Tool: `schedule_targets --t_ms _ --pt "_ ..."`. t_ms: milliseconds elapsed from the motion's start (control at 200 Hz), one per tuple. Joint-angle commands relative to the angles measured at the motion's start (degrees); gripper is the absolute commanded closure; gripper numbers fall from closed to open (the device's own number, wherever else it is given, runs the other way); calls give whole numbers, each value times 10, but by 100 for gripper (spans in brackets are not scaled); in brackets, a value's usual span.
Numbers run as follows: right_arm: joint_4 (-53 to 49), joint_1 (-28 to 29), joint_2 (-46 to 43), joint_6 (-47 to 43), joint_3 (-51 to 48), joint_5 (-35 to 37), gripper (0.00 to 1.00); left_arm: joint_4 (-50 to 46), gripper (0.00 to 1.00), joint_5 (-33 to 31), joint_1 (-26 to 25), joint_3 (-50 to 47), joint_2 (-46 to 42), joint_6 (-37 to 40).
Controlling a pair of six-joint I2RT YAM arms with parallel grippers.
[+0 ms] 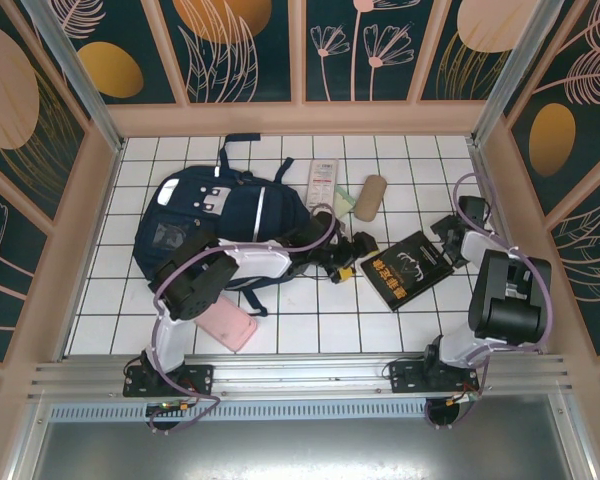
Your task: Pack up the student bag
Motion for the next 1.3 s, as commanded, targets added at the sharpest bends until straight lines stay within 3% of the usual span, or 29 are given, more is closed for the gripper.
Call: schedule_targets --t_ms 0,215,520,726,901,1296 --pt "8 6 17 -33 7 -66 20 30 5 25 0 27 26 -29" --pt "9 12 23 -13 -27 -149 21 -19 5 35 11 81 61 0" --pt "15 47 -63 12 -124 -272 22 -53 5 35 84 115 75 43" --pt "-54 133 -167 13 -146 -269 22 -162 5 20 122 179 82 146" --pt "-137 136 -248 -24 -140 -141 20 -289 4 -45 128 207 45 254" --pt "13 131 -154 -44 -180 -281 26 -290 4 -25 117 123 14 305"
